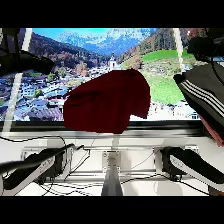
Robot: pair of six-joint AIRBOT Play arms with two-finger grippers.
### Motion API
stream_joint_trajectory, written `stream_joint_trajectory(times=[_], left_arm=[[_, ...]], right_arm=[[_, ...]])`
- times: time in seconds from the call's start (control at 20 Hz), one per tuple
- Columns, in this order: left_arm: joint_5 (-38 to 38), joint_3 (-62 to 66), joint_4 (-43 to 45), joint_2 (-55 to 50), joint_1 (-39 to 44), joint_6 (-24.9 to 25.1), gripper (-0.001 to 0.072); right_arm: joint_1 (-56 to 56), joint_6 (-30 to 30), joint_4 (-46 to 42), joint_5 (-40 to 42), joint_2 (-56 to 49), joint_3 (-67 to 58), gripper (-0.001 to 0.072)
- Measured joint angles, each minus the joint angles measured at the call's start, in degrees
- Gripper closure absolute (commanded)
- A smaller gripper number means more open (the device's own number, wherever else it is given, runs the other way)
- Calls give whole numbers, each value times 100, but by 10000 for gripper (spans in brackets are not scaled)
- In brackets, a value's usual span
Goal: Fold the clothes and pants, and hang the long-sleeved shirts on hangers.
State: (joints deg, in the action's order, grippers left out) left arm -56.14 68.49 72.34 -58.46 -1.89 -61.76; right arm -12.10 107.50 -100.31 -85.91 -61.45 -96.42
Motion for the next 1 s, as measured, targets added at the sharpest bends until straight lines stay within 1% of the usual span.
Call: stream_joint_trajectory(times=[0.75,0.85,1.0], left_arm=[[0,0,0,2,0,0,65],[0,0,0,2,0,0,65],[0,0,-118,2,0,-66,64]], right_arm=[[0,0,0,17,0,0,690],[0,-52,-33,267,0,0,690],[7,-280,-227,975,-11,0,690]])
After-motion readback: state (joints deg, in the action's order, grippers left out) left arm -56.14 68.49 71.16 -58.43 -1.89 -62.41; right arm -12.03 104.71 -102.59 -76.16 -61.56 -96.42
